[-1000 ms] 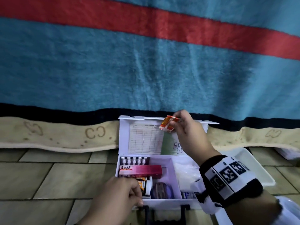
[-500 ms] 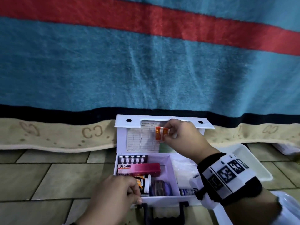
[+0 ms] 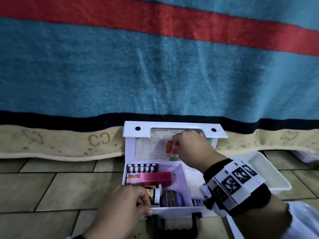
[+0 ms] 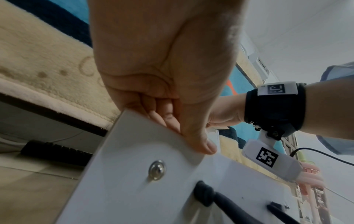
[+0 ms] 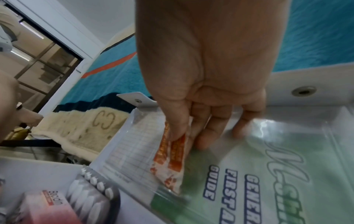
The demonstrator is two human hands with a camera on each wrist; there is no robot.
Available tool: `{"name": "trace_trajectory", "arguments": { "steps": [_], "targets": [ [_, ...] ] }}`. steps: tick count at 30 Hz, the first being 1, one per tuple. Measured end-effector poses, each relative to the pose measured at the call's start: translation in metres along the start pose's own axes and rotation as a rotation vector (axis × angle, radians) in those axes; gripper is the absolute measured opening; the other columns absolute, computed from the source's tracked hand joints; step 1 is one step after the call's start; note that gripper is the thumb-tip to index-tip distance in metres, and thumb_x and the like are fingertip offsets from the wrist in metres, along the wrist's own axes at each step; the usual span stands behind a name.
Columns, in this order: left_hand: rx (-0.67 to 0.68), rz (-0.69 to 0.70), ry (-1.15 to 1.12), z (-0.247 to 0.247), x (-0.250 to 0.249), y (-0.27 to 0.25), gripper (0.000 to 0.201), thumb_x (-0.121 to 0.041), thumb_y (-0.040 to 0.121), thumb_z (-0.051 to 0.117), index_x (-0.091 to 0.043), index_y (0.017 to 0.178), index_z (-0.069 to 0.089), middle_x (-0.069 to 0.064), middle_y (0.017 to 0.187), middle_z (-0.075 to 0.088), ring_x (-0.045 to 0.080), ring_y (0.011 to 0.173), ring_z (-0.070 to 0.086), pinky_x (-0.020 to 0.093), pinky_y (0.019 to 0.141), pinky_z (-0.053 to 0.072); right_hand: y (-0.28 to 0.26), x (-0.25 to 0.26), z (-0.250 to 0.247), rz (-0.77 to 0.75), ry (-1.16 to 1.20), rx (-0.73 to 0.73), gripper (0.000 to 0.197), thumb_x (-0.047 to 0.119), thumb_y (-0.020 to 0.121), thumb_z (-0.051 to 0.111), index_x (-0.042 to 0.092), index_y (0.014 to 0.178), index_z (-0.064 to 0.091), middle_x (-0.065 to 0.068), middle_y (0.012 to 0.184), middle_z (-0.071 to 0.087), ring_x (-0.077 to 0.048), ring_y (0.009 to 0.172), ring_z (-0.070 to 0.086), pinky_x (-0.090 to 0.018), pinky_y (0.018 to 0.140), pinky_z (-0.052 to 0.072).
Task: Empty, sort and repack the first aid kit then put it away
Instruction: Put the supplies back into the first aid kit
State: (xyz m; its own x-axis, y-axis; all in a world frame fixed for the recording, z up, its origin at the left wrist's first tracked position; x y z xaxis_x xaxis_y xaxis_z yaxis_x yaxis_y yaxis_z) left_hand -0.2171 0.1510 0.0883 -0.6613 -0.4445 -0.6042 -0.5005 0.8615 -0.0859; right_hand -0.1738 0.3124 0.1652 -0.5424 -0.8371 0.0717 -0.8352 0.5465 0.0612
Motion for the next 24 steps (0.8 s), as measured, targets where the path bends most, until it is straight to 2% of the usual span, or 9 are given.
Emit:
{"name": "trace_trajectory", "arguments": {
  "steps": [3, 4, 9, 11, 13, 16, 18, 21, 24],
  "targets": [
    [-0.003, -0.001, 0.016, -0.001, -0.001, 0.0, 0.012, -0.038, 0.068, 0.076, -0.038, 0.067, 0.064, -0.036, 0.06, 0.058, -0.01, 0.066, 0.057, 0.008, 0.059, 0.04, 0.0, 0.002, -0.002, 0.023, -0.052, 0.005, 0.021, 0.011, 0.089, 0.046, 0.018, 0.106, 0.054, -0.005, 0.103, 0.065, -0.027, 0.103, 0.057, -0.04, 0.093, 0.031],
    [-0.003, -0.002, 0.023, -0.001, -0.001, 0.0, 0.011, -0.039, 0.068, 0.076, -0.038, 0.067, 0.064, -0.036, 0.061, 0.058, -0.01, 0.067, 0.057, 0.008, 0.059, 0.039, 0.0, 0.002, -0.002, 0.029, -0.057, 0.001, 0.023, 0.01, 0.089, 0.045, 0.017, 0.109, 0.053, -0.005, 0.104, 0.065, -0.026, 0.104, 0.057, -0.04, 0.095, 0.03],
    [-0.019, -0.016, 0.043, 0.0, 0.0, -0.001, 0.01, -0.038, 0.068, 0.075, -0.035, 0.072, 0.066, -0.04, 0.064, 0.056, -0.009, 0.067, 0.055, 0.008, 0.056, 0.039, -0.002, 0.001, 0.001, 0.021, -0.055, -0.041, 0.02, 0.015, 0.091, 0.046, 0.021, 0.103, 0.061, -0.002, 0.102, 0.064, -0.023, 0.105, 0.053, -0.038, 0.097, 0.029],
    [-0.034, -0.022, 0.077, -0.001, -0.003, -0.002, 0.011, -0.038, 0.07, 0.074, -0.032, 0.073, 0.066, -0.028, 0.066, 0.062, -0.003, 0.064, 0.056, 0.01, 0.056, 0.038, -0.004, 0.002, 0.001, 0.017, -0.029, -0.089, 0.017, 0.015, 0.09, 0.05, 0.02, 0.1, 0.063, -0.001, 0.107, 0.062, -0.022, 0.107, 0.05, -0.036, 0.097, 0.029],
    [-0.033, -0.022, 0.12, 0.0, -0.004, -0.001, 0.013, -0.036, 0.072, 0.074, -0.029, 0.069, 0.063, -0.014, 0.068, 0.065, -0.001, 0.068, 0.058, 0.012, 0.057, 0.037, -0.008, 0.001, -0.002, 0.014, 0.002, -0.12, 0.02, 0.016, 0.088, 0.054, 0.022, 0.105, 0.063, 0.0, 0.111, 0.063, -0.022, 0.111, 0.049, -0.033, 0.099, 0.027],
    [0.012, -0.015, 0.162, 0.004, -0.006, 0.002, 0.018, -0.03, 0.075, 0.072, -0.027, 0.064, 0.058, -0.011, 0.068, 0.063, 0.0, 0.066, 0.055, 0.012, 0.053, 0.034, -0.028, -0.01, -0.018, 0.006, 0.156, -0.163, 0.042, 0.019, 0.088, 0.059, 0.022, 0.129, 0.053, -0.001, 0.128, 0.055, -0.022, 0.124, 0.043, -0.03, 0.104, 0.029],
    [0.025, 0.03, 0.217, 0.008, -0.015, 0.005, 0.019, -0.021, 0.078, 0.065, -0.028, 0.064, 0.053, -0.011, 0.07, 0.064, 0.001, 0.07, 0.056, 0.016, 0.059, 0.042, -0.053, -0.02, -0.039, -0.045, 0.264, -0.226, 0.044, 0.018, 0.087, 0.063, 0.019, 0.13, 0.053, 0.0, 0.135, 0.05, -0.018, 0.127, 0.043, -0.021, 0.104, 0.028],
    [0.013, 0.163, 0.283, 0.022, -0.044, 0.009, 0.013, -0.019, 0.077, 0.055, -0.031, 0.072, 0.052, -0.01, 0.082, 0.065, 0.007, 0.083, 0.06, 0.028, 0.073, 0.051, -0.101, -0.058, -0.071, -0.028, 0.361, -0.35, 0.03, 0.014, 0.083, 0.069, 0.018, 0.112, 0.067, 0.002, 0.126, 0.055, -0.012, 0.11, 0.055, -0.012, 0.093, 0.036],
    [0.034, 0.298, 0.313, 0.044, -0.077, 0.009, 0.007, -0.028, 0.078, 0.063, -0.029, 0.08, 0.056, -0.009, 0.089, 0.061, 0.012, 0.089, 0.059, 0.032, 0.077, 0.05, -0.153, -0.122, -0.078, 0.158, 0.322, -0.353, 0.024, 0.012, 0.081, 0.069, 0.019, 0.104, 0.068, 0.006, 0.106, 0.058, -0.002, 0.082, 0.058, -0.009, 0.073, 0.043]
  ]
}}
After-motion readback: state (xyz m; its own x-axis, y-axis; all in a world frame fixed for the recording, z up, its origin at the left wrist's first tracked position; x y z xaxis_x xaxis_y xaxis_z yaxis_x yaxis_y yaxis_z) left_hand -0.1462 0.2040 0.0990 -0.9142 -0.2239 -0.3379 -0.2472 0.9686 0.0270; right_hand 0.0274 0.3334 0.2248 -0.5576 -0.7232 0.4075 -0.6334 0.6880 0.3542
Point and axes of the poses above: each hand's wrist, its own y-axis towards the middle knuckle, its own z-axis out of the palm, x = y × z, the point moved 9 cm from there along y, towards the middle knuckle
